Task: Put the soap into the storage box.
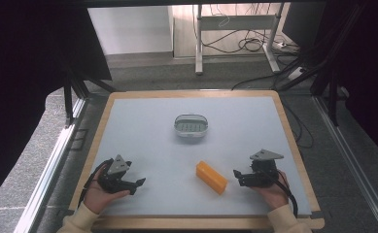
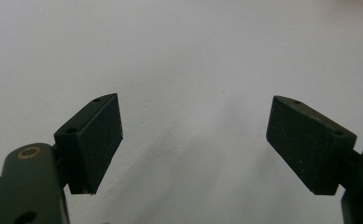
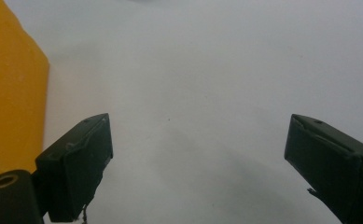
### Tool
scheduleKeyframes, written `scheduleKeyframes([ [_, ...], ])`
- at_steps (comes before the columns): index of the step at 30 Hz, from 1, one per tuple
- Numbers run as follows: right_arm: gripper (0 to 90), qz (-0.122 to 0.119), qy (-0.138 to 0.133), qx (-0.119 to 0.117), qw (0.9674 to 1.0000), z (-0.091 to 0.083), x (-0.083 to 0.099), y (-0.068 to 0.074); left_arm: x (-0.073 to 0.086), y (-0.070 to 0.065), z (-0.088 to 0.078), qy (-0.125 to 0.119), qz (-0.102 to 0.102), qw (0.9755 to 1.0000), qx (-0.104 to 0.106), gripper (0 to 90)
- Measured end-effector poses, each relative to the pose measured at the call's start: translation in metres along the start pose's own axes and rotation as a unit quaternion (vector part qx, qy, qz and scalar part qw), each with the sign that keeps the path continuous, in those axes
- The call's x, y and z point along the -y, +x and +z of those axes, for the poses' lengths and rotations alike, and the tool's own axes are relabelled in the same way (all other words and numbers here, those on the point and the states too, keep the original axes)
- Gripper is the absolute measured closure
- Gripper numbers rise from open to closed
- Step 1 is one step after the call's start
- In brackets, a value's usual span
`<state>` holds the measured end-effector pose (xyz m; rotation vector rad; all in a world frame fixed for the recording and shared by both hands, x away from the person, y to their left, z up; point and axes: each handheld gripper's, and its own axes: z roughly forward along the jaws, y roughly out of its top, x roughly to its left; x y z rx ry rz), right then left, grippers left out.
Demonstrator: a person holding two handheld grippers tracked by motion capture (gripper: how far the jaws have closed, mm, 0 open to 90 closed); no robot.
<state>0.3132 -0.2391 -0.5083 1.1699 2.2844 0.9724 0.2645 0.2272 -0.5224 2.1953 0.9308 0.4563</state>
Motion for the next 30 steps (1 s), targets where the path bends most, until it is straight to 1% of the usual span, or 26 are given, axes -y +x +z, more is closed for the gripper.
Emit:
scheduleKeyframes([
  [2,7.9,0.0,-0.003,-0.004,1.0,-0.002,0.0,0.0,0.0,-0.001,0.0,0.001,0.002,1.0,-0.001,18.5],
  [3,7.9,0.0,-0.005,-0.004,1.0,-0.004,0.0,0.0,0.001,-0.002,-0.001,-0.003,0.0,1.0,-0.001,18.5],
  [6,10.1,0.0,-0.011,-0.007,0.9999,-0.008,-0.001,-0.001,0.001,-0.002,-0.002,-0.003,0.003,1.0,-0.002,18.5],
  [10,10.9,0.002,-0.017,-0.003,0.9999,-0.014,-0.001,-0.001,0.002,-0.003,-0.005,-0.007,0.002,1.0,0.0,18.5],
  [11,11.4,0.004,-0.023,0.001,0.9997,-0.017,-0.001,0.0,0.003,-0.002,-0.006,-0.009,0.005,0.9999,0.002,18.5],
  [13,12.1,0.01,-0.024,0.002,0.9997,-0.019,-0.001,0.0,0.003,-0.001,-0.006,-0.009,0.003,0.9999,0.003,18.5],
  [16,13.1,0.019,-0.018,0.001,0.9997,-0.016,-0.002,-0.002,0.004,0.0,-0.005,-0.008,-0.001,1.0,0.002,18.5],
  [18,13.7,0.025,-0.016,-0.004,0.9995,-0.015,-0.002,-0.004,0.004,0.001,-0.004,-0.006,-0.003,1.0,-0.001,18.5],
  [22,14.3,0.023,-0.011,-0.006,0.9997,-0.015,0.0,-0.005,0.004,0.002,-0.003,-0.005,-0.006,1.0,-0.003,18.5],
  [26,15.3,0.014,-0.008,-0.008,0.9998,-0.016,0.0,-0.004,0.005,0.002,-0.003,-0.002,-0.006,1.0,-0.005,18.5],
  [30,16.1,0.014,-0.013,-0.013,0.9997,-0.018,-0.002,0.0,0.005,0.001,-0.003,-0.001,-0.011,0.9999,-0.007,18.2],
])
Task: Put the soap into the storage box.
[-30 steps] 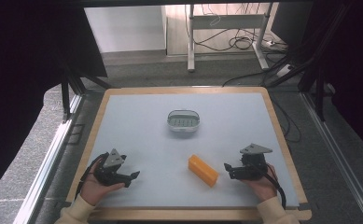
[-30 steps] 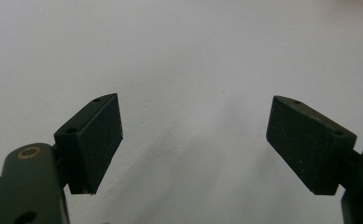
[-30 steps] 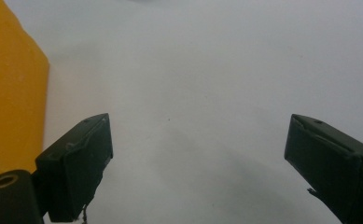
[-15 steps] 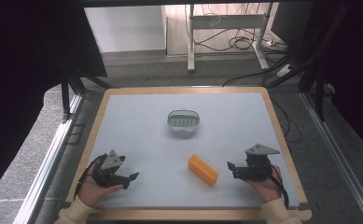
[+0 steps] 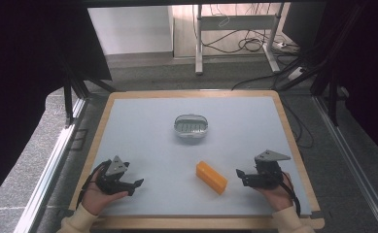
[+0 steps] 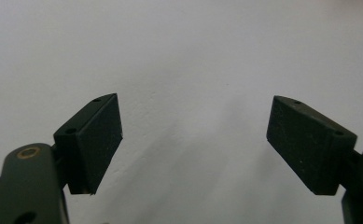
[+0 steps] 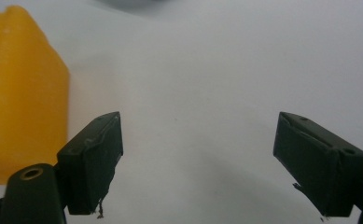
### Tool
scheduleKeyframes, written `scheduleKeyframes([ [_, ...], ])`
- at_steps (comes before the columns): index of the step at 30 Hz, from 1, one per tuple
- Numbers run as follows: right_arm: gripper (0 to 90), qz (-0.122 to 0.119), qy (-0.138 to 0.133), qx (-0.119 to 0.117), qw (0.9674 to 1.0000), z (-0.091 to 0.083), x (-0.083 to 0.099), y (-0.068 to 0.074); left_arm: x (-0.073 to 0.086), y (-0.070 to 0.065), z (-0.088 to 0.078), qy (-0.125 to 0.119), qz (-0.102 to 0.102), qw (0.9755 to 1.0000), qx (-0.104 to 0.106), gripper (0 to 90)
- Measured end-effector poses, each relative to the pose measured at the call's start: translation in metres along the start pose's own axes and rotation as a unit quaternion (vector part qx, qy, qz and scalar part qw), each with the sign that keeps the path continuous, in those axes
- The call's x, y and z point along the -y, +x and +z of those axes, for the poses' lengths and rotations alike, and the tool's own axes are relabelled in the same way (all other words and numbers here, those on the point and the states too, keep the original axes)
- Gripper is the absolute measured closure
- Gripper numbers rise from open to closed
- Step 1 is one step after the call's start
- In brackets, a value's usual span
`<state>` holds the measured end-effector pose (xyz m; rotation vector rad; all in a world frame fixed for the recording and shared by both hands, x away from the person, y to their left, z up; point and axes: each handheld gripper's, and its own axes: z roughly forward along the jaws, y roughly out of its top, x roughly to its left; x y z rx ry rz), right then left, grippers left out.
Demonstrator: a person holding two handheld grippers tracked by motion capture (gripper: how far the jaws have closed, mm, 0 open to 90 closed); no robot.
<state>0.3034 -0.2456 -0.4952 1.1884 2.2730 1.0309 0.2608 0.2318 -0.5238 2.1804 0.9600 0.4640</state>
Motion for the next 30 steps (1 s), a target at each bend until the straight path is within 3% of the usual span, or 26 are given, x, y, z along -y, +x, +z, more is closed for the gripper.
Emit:
scheduleKeyframes([
  [7,16.7,-0.016,-0.001,-0.004,0.9999,-0.002,-0.007,0.009,0.001,0.004,0.002,0.003,-0.002,1.0,-0.001,18.2],
  [16,18.7,-0.03,-0.029,-0.014,0.999,-0.017,-0.025,0.017,0.001,0.004,0.002,0.005,-0.008,1.0,0.0,18.2],
  [30,19.2,-0.045,-0.02,-0.025,0.9985,-0.024,-0.039,0.028,0.001,0.005,-0.001,-0.003,-0.02,0.9998,0.007,18.6],
])
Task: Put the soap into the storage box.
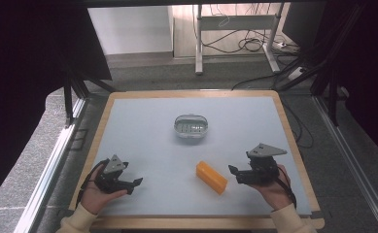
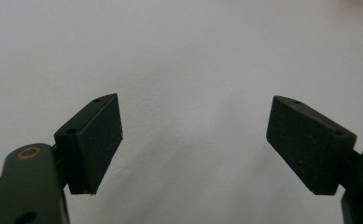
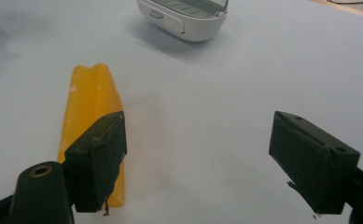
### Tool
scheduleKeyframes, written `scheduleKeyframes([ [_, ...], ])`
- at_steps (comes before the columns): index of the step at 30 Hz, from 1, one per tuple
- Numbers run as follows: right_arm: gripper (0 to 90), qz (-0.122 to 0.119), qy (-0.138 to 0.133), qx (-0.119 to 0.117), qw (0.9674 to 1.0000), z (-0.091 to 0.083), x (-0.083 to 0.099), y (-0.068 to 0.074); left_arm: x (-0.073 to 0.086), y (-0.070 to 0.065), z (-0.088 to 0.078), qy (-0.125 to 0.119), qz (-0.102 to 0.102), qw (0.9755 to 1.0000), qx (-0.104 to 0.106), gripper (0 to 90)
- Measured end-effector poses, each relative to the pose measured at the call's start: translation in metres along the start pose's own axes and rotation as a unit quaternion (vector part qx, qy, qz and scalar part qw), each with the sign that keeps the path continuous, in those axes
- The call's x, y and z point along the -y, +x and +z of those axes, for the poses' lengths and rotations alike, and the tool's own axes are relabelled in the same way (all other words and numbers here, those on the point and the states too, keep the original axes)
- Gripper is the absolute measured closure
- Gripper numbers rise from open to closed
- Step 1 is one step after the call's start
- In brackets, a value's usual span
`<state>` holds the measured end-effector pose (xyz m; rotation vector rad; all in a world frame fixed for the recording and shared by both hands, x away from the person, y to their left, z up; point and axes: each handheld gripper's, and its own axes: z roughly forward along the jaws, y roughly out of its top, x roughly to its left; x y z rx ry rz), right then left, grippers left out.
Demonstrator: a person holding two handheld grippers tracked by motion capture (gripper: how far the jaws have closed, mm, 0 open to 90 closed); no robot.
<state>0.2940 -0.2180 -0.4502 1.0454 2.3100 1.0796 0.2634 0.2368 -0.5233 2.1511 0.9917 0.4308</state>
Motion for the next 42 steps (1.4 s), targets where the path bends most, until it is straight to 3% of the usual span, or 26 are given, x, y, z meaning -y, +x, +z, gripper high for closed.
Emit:
scheduleKeyframes([
  [10,23.2,-0.001,0.016,-0.003,0.9999,-0.005,-0.022,0.005,0.0,-0.001,0.0,0.004,0.008,1.0,0.002,18.8],
  [18,24.1,-0.012,0.029,-0.019,0.9993,0.003,-0.034,0.01,-0.001,-0.002,0.0,0.004,0.01,0.9999,0.001,18.9],
  [30,24.2,-0.025,0.037,-0.035,0.9984,0.01,-0.039,0.021,0.0,-0.001,0.001,0.006,0.01,0.9999,0.002,18.9],
  [42,24.2,-0.039,0.063,-0.053,0.9958,0.022,-0.041,0.033,0.0,0.0,0.001,0.005,0.008,0.9999,0.005,18.9],
])
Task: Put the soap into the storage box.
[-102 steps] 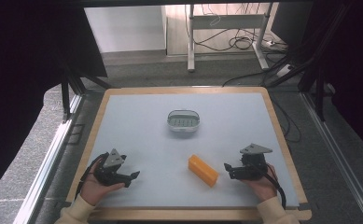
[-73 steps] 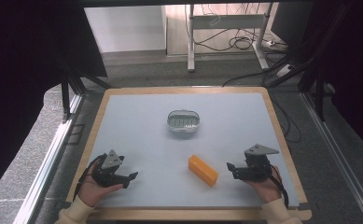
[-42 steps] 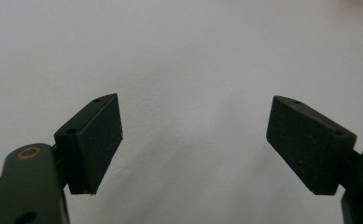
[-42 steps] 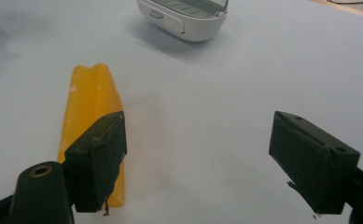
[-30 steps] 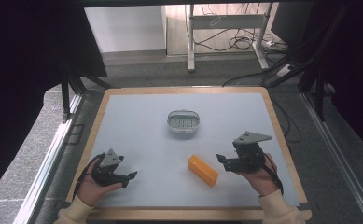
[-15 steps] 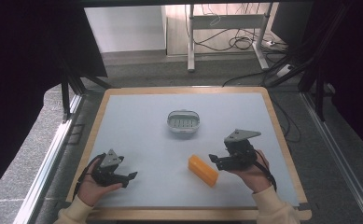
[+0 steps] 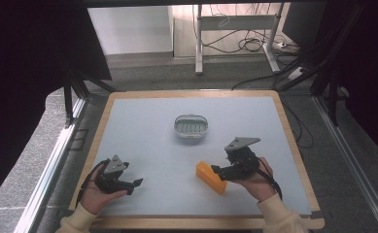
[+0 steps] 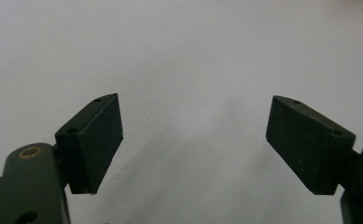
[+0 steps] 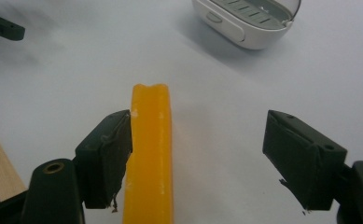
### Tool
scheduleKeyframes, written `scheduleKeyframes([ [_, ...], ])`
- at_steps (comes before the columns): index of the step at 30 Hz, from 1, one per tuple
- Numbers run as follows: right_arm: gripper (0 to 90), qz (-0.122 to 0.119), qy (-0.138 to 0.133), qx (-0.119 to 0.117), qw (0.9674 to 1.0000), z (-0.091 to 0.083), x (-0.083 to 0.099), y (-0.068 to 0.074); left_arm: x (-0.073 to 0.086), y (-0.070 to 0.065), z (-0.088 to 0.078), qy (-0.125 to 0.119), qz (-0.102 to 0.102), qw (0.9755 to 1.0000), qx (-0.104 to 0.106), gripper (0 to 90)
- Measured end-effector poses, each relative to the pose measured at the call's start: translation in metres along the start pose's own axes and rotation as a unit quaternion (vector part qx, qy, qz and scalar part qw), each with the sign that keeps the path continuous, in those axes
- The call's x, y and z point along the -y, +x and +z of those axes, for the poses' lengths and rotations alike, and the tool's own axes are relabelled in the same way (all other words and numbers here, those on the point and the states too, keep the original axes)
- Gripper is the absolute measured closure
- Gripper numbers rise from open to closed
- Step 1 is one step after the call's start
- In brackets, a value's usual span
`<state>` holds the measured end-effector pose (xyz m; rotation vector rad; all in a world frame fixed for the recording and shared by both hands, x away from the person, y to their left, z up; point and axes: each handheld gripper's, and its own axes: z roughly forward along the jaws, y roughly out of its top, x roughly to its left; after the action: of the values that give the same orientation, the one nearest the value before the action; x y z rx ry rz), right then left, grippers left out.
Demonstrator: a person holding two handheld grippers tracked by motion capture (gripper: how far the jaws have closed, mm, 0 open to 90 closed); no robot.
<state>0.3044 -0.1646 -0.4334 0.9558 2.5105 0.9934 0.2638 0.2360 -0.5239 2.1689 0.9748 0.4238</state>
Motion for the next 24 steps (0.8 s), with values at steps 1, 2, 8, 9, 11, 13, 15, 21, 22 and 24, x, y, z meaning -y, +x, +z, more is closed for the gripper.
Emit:
scheduleKeyframes([
  [1,24.1,-0.001,0.001,-0.001,1.0,0.001,0.0,0.001,0.0,0.0,0.0,0.0,0.0,1.0,0.0,18.9],
  [2,24.1,-0.003,0.002,-0.002,1.0,0.002,-0.001,0.003,0.0,0.0,0.0,0.001,0.001,1.0,0.0,18.9],
  [8,24.1,-0.019,0.009,-0.007,0.9998,0.007,-0.003,0.01,0.0,0.0,0.0,0.001,0.001,1.0,-0.001,18.9],
  [9,24.1,-0.021,0.016,-0.01,0.9996,0.01,-0.004,0.013,0.0,0.0,0.0,0.001,0.001,1.0,-0.001,18.8],
  [11,24.1,-0.025,0.021,-0.012,0.9994,0.013,-0.005,0.014,0.0,0.0,0.0,0.002,0.002,1.0,-0.001,18.8],
  [13,24.1,-0.03,0.026,-0.013,0.9991,0.015,-0.006,0.016,0.0,0.0,0.0,0.002,0.002,1.0,-0.001,18.9],
  [15,24.2,-0.035,0.031,-0.016,0.9988,0.017,-0.006,0.017,0.0,0.0,0.001,0.002,0.002,1.0,0.0,18.8],
  [21,24.7,-0.043,0.053,-0.016,0.9975,0.024,-0.008,0.02,0.0,-0.001,0.0,0.001,0.003,1.0,0.0,18.8],
  [22,24.7,-0.045,0.057,-0.015,0.9972,0.025,-0.008,0.021,0.0,-0.001,0.0,0.001,0.003,1.0,0.0,18.8],
  [24,25.1,-0.049,0.065,-0.014,0.9966,0.027,-0.009,0.022,0.0,0.0,0.0,0.001,0.002,1.0,0.0,18.8],
])
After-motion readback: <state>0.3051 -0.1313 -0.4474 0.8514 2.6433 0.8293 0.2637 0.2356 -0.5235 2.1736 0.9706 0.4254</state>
